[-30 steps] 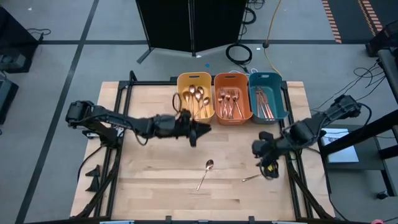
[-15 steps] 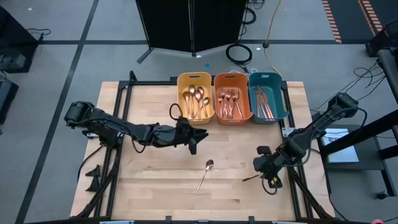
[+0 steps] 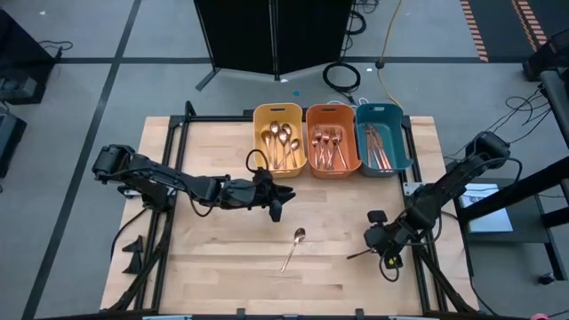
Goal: Sort silverware
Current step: Put the copper spoon into the yellow bin
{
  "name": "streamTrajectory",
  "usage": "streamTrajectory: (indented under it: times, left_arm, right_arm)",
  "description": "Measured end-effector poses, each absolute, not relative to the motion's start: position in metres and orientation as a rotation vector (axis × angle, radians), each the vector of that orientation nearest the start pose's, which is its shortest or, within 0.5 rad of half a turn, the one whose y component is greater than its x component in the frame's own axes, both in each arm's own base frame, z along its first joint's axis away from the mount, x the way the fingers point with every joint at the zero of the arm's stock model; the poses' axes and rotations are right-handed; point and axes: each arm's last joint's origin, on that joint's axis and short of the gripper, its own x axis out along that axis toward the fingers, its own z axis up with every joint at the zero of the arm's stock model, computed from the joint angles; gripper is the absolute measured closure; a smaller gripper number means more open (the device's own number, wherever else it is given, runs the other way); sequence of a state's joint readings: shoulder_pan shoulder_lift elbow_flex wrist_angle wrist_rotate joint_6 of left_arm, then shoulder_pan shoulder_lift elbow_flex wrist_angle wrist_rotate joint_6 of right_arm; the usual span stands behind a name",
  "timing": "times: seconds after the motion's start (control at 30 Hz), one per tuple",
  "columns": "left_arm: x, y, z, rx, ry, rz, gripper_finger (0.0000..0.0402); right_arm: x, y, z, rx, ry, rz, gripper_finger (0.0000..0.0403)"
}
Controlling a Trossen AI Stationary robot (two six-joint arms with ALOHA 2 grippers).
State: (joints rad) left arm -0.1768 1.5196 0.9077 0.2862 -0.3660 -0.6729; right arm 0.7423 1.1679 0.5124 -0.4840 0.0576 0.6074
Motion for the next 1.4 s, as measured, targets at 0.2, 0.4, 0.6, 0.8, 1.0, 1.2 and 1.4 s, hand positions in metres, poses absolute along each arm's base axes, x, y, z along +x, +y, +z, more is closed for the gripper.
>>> streamTrajectory:
  times: [0.2,0.4,0.6,0.8,1.0,1.2,1.4]
  left_arm:
    - [0.327,-0.049,0.243,-0.571,0.261,0.288,0.0297]
    - [0.326,-0.049,0.240,-0.560,0.291,0.299,0.0297]
    - [0.326,-0.048,0.240,-0.552,0.293,0.304,0.0297]
    - [0.326,-0.048,0.240,-0.558,0.290,0.306,0.0297]
    - [0.326,-0.048,0.240,-0.565,0.287,0.306,0.0297]
    - [0.328,-0.038,0.240,-0.882,0.302,0.265,0.0297]
    - [0.331,-0.023,0.239,-1.218,0.379,0.174,0.0297]
  right_arm:
    - [0.135,0.127,0.153,0.047,1.185,0.258,0.0280]
    - [0.140,0.139,0.144,0.028,1.168,0.300,0.0308]
    - [0.143,0.148,0.121,-0.003,1.231,0.203,0.0312]
    - [0.140,0.153,0.117,0.026,1.246,0.169,0.0378]
    - [0.142,0.148,0.142,0.046,1.192,0.172,0.0399]
    - [0.163,0.152,0.187,-0.129,1.074,0.191,0.0402]
    - [0.193,0.148,0.232,-0.377,0.892,0.217,0.0402]
